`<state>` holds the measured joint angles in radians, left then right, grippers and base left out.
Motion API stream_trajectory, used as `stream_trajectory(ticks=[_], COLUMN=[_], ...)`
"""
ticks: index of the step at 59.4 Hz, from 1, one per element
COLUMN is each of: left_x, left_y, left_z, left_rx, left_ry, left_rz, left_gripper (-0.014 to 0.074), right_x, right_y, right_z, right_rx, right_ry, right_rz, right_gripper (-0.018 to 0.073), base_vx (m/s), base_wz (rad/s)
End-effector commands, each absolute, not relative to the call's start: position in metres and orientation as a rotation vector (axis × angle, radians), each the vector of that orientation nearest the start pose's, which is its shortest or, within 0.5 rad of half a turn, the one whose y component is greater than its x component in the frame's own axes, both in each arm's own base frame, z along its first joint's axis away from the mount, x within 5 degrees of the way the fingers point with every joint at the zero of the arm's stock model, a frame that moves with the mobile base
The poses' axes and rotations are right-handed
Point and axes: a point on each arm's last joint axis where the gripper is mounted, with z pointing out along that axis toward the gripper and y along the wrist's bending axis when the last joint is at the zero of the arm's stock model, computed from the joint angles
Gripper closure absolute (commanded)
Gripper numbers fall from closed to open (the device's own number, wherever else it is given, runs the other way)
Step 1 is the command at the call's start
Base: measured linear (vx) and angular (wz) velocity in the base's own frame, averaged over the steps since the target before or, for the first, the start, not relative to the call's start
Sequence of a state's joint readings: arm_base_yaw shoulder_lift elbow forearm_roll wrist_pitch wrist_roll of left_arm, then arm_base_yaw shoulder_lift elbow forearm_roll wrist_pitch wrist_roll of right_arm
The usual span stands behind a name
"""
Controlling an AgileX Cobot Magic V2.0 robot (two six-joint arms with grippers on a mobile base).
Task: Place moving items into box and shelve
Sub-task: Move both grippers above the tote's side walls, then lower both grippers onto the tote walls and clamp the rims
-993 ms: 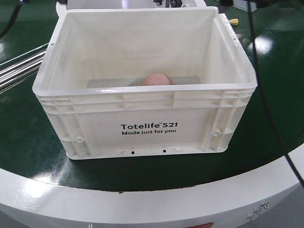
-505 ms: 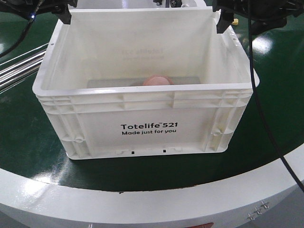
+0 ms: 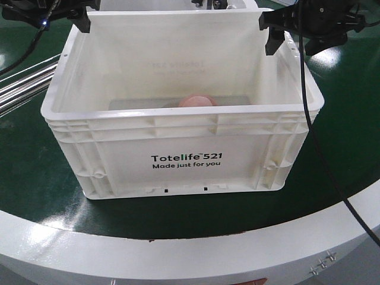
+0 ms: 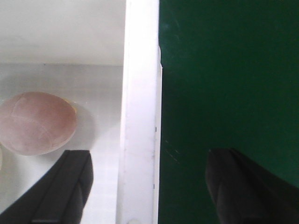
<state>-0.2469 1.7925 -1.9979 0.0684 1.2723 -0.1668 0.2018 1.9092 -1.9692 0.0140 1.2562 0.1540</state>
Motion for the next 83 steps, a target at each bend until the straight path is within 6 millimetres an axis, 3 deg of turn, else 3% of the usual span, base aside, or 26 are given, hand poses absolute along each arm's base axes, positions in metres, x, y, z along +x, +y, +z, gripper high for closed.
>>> stream_trajectory(ticks=[1,18,33,64,83], left_x=[0.361,0.363,0.359,0.366,0.371], left_y=[-0.090,-0.090,-0.084,-0.082,-0.083], left_z=[0.432,0.426,0.392,0.387,0.382], left_rx=[0.104,0.155,0.171,0.095,0.078], left_ry=[2.466,2.484,2.600,2.588,2.593], left_rz=[-0.141,-0.118,-0.014,0.015,0.010], left_gripper=[0.0088,0.0091,0.0091,0.0091,0.0091], right_x=[0.395,0.396,0.395,0.400,0.403], right_y=[0.079,0.079,0.079,0.082,0.083], right_z=[0.383,0.384,0.384,0.376,0.364], right_rx=[-0.079,-0.105,-0.111,-0.106,-0.091], right_ry=[2.604,2.595,2.595,2.620,2.680], right_rz=[0.109,0.097,0.096,0.122,0.133], right_gripper=[0.0008,0.0008,0.0008,0.0011,0.0139], base_vx=[0.00,0.00,0.00,0.00,0.00], base_wz=[0.00,0.00,0.00,0.00,0.00])
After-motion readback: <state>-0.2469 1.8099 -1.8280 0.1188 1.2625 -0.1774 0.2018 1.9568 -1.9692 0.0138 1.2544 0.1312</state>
